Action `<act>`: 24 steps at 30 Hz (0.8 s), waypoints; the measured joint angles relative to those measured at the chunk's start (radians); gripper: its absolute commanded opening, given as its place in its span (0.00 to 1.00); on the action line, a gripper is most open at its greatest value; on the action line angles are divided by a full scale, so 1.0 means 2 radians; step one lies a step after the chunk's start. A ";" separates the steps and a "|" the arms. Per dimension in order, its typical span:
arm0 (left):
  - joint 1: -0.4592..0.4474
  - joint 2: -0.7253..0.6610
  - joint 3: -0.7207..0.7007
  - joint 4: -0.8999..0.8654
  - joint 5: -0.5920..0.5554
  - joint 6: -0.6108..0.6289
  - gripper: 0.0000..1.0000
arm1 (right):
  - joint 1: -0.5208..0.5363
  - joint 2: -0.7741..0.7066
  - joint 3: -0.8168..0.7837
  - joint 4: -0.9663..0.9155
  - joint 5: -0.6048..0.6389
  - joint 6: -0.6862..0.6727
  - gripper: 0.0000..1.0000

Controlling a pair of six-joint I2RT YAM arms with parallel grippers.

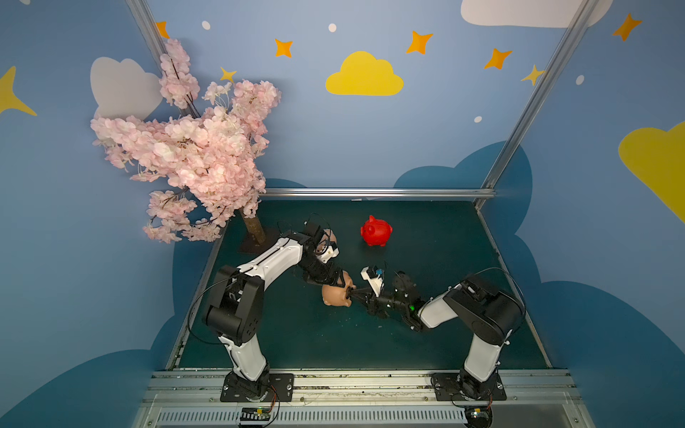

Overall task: Close piggy banks
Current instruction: Insert the knob into the piggy bank.

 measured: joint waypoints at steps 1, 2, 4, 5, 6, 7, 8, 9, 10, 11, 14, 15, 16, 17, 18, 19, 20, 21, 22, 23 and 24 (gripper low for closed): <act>0.000 0.000 0.000 0.000 0.000 0.000 0.90 | 0.000 0.001 0.001 0.000 0.000 0.001 0.00; 0.000 0.000 0.001 0.000 0.000 0.000 0.90 | 0.000 0.002 0.001 0.000 0.000 0.001 0.00; 0.000 0.000 0.001 0.000 0.001 0.000 0.90 | 0.000 0.003 0.003 0.000 0.000 0.002 0.00; 0.000 0.000 0.001 0.000 0.001 0.000 0.90 | 0.000 0.004 0.004 0.000 0.000 0.003 0.00; 0.000 0.000 0.001 0.000 0.001 0.000 0.90 | 0.000 0.005 0.005 0.000 0.000 0.003 0.00; 0.000 0.000 0.001 0.000 0.001 0.000 0.90 | 0.000 0.005 0.006 0.000 -0.001 0.003 0.00; 0.000 0.000 0.001 0.001 0.001 0.000 0.90 | 0.000 0.005 0.006 0.000 -0.001 0.004 0.00; 0.000 0.000 0.001 0.001 0.001 0.000 0.90 | 0.000 0.006 0.007 0.000 -0.001 0.004 0.00; 0.000 0.000 0.001 0.001 0.001 0.000 0.90 | 0.000 0.006 0.007 0.000 -0.001 0.004 0.00; 0.000 0.000 0.001 0.001 0.001 0.000 0.90 | 0.000 0.006 0.008 0.000 -0.001 0.005 0.00; 0.000 0.000 0.001 0.001 0.001 0.000 0.90 | 0.000 0.009 0.009 0.000 -0.002 0.006 0.00; 0.000 0.000 0.001 0.001 0.001 0.000 0.90 | 0.000 0.010 0.009 0.000 -0.002 0.007 0.00; 0.000 0.000 0.001 0.001 0.001 0.000 0.90 | 0.001 0.011 0.009 0.000 -0.003 0.007 0.00; 0.000 0.000 0.001 0.001 0.001 0.000 0.90 | 0.001 0.013 0.009 0.000 -0.004 0.007 0.00; 0.000 0.000 0.001 0.001 0.002 0.000 0.90 | 0.001 0.014 0.009 0.000 -0.004 0.007 0.00; 0.000 0.001 0.001 0.002 0.002 0.000 0.90 | 0.001 0.014 0.009 0.000 -0.004 0.007 0.00; 0.000 0.001 0.001 0.002 0.002 0.000 0.90 | 0.001 0.014 0.009 0.000 -0.004 0.007 0.00; 0.000 0.001 0.001 0.002 0.002 0.000 0.90 | 0.001 0.014 0.010 0.000 -0.004 0.008 0.00; 0.000 0.001 0.002 0.001 0.002 0.000 0.90 | 0.001 0.015 0.010 0.000 -0.005 0.008 0.00; 0.000 0.002 0.002 0.001 0.002 0.000 0.90 | 0.001 0.015 0.010 0.000 -0.005 0.009 0.00; 0.000 0.002 0.002 0.001 0.003 0.000 0.90 | 0.001 0.015 0.011 0.000 -0.006 0.009 0.00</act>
